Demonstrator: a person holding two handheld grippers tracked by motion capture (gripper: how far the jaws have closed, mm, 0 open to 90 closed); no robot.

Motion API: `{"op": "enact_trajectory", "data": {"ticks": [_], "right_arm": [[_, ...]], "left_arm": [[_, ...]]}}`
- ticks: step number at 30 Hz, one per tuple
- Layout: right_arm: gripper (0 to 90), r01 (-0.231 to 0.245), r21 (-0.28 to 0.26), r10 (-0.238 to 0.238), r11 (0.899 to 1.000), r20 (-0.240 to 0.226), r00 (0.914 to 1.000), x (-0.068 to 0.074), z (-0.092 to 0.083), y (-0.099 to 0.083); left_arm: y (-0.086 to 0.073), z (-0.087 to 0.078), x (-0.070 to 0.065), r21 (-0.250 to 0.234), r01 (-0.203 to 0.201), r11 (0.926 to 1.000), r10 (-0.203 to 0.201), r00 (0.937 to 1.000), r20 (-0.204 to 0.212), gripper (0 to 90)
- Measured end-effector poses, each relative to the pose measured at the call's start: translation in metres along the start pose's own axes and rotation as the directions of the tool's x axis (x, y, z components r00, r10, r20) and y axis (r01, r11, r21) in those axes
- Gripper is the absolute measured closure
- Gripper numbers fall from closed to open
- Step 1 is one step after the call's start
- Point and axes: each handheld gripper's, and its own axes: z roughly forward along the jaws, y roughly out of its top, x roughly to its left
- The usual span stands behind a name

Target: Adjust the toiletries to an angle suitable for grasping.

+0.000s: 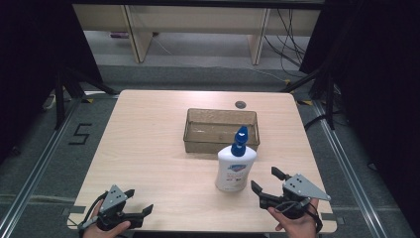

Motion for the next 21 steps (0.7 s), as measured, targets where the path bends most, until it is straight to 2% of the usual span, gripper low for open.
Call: {"op": "enact_trajectory", "data": {"ticks": [2, 3, 4, 5, 7, 9, 11, 12, 13, 15, 16, 18, 19, 21], "right_arm": [[21.0, 0.001, -0.005, -0.001, 1.0, -0.013, 0.9999, 0.0, -0.001, 0.003], [21.2, 0.004, -0.011, -0.004, 1.0, -0.005, 1.0, 0.0, -0.002, 0.004], [21.4, -0.025, -0.005, 0.025, 1.0, -0.015, 0.9996, 0.002, -0.003, 0.006], [21.5, 0.013, -0.013, -0.013, 1.0, -0.008, 0.9999, 0.0, -0.003, 0.007], [22.0, -0.004, 0.004, 0.004, 1.0, -0.012, 0.9999, 0.001, -0.004, 0.009], [22.9, 0.016, -0.009, -0.016, 1.0, -0.008, 0.9998, 0.001, -0.003, 0.012], [23.0, 0.004, -0.014, -0.005, 1.0, -0.016, 0.9999, 0.002, -0.003, 0.012], [23.2, 0.015, -0.008, -0.015, 1.0, -0.013, 0.9998, 0.002, -0.004, 0.014], [23.3, -0.004, -0.007, 0.004, 1.0, -0.019, 0.9998, 0.003, -0.004, 0.015], [23.5, 0.01, -0.011, -0.011, 1.0, -0.022, 0.9997, 0.002, -0.005, 0.017], [23.8, -0.001, -0.017, 0.001, 1.0, -0.036, 0.9993, 0.004, -0.005, 0.017], [24.0, 0.015, -0.021, -0.016, 1.0, -0.02, 0.9997, 0.004, -0.005, 0.019], [24.1, -0.001, -0.03, 0.0, 1.0, -0.029, 0.9996, 0.006, -0.005, 0.02], [24.5, 0.006, -0.017, -0.007, 1.0, -0.037, 0.9993, 0.007, -0.006, 0.024]], "left_arm": [[0.0, 0.0, 0.0, 0.0, 0.0, 1.0, 0.0, 1.0, 0.0, 14.7], [0.0, 0.0, 0.0, 0.002, -0.001, 1.0, 0.001, 1.0, 0.001, 14.7], [0.0, 0.0, 0.0, 0.002, -0.001, 1.0, 0.001, 1.0, 0.001, 14.7], [0.0, 0.0, 0.0, 0.002, -0.001, 1.0, 0.001, 1.0, 0.001, 14.7], [0.0, 0.0, 0.0, 0.001, 0.0, 1.0, 0.0, 1.0, 0.001, 14.7], [0.0, 0.0, 0.0, 0.002, -0.001, 1.0, 0.001, 1.0, 0.001, 14.7], [0.0, 0.0, -0.001, 0.003, 0.003, 1.0, -0.003, 1.0, -0.002, 14.7], [0.0, 0.0, -0.001, 0.004, 0.003, 1.0, -0.003, 1.0, -0.001, 14.7], [0.0, 0.001, 0.0, -0.001, 0.005, 1.0, -0.005, 1.0, 0.006, 14.7], [0.0, 0.0, 0.0, 0.009, 0.001, 1.0, -0.001, 1.0, -0.004, 14.7], [0.0, 0.0, 0.0, 0.012, 0.0, 0.9999, 0.0, 1.0, -0.006, 14.7], [0.0, 0.0, 0.0, 0.012, 0.001, 0.9999, -0.001, 1.0, -0.005, 14.7], [0.0, 0.0, -0.001, 0.009, 0.005, 1.0, -0.004, 1.0, -0.005, 14.7], [0.0, 0.0, 0.0, 0.005, 0.002, 1.0, -0.002, 1.0, 0.0, 14.7]]}}
